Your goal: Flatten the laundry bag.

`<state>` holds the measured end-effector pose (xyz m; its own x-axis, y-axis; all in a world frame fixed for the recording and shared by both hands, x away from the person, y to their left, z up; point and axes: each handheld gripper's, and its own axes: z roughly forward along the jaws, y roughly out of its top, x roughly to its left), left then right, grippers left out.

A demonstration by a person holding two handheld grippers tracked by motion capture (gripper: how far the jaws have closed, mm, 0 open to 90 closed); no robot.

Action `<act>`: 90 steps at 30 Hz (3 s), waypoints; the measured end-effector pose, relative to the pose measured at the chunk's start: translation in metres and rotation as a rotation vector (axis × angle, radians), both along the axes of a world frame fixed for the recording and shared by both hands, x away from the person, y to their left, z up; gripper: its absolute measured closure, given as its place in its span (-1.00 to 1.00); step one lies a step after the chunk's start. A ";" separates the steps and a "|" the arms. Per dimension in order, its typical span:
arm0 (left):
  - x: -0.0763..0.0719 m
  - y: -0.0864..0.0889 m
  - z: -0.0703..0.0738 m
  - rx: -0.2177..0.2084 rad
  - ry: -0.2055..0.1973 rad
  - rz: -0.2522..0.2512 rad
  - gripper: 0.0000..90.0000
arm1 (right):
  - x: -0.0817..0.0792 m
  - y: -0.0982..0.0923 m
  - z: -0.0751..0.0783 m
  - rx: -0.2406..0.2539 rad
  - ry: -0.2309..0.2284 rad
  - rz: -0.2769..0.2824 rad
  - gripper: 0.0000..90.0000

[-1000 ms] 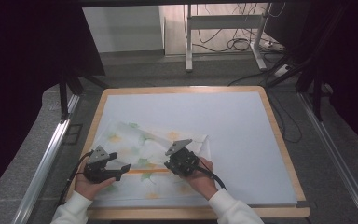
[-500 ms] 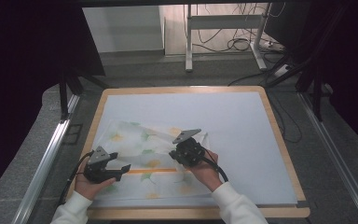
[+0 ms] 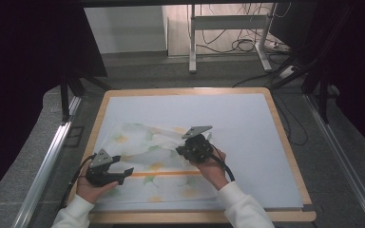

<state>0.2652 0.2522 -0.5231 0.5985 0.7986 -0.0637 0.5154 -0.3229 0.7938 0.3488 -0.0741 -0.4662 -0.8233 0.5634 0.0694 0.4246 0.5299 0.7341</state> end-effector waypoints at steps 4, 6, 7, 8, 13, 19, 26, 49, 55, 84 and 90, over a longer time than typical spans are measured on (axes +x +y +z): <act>0.000 0.000 0.000 0.004 0.001 -0.001 -0.44 | 0.010 -0.011 0.000 0.050 0.014 -0.044 0.98; 0.000 -0.001 0.000 0.008 0.003 -0.004 -0.44 | 0.012 -0.014 0.001 0.054 0.014 -0.056 0.98; 0.000 -0.001 0.000 0.009 0.003 -0.003 -0.44 | 0.014 -0.015 0.001 0.055 0.013 -0.059 0.98; 0.000 -0.001 0.000 0.010 0.002 -0.003 -0.44 | 0.014 -0.016 0.001 0.056 0.014 -0.062 0.98; 0.000 -0.002 0.001 -0.006 -0.004 -0.004 -0.43 | 0.020 -0.017 0.000 0.042 0.011 -0.075 0.98; -0.001 -0.002 0.001 -0.002 -0.010 -0.022 -0.42 | 0.035 -0.014 0.003 0.018 0.016 -0.085 0.98; 0.000 -0.004 -0.001 0.013 -0.001 -0.051 -0.42 | 0.055 -0.011 0.009 0.001 0.019 -0.126 0.98; 0.001 -0.007 -0.003 0.032 0.010 -0.059 -0.42 | 0.126 -0.017 -0.001 0.035 0.107 -0.268 0.97; 0.001 -0.007 -0.003 0.021 0.018 -0.063 -0.42 | 0.139 -0.022 -0.007 0.058 0.131 -0.306 0.97; 0.000 -0.007 -0.003 0.049 0.011 -0.063 -0.44 | 0.169 -0.038 -0.011 0.028 0.043 -0.487 0.07; 0.000 -0.007 -0.002 0.046 0.007 -0.058 -0.44 | 0.147 -0.045 0.011 0.094 -0.029 -0.456 0.07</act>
<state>0.2652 0.2454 -0.5250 0.6436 0.7647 -0.0325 0.5005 -0.3883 0.7738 0.4960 -0.1189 -0.4555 -0.4957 0.8605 0.1178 0.5771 0.2250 0.7851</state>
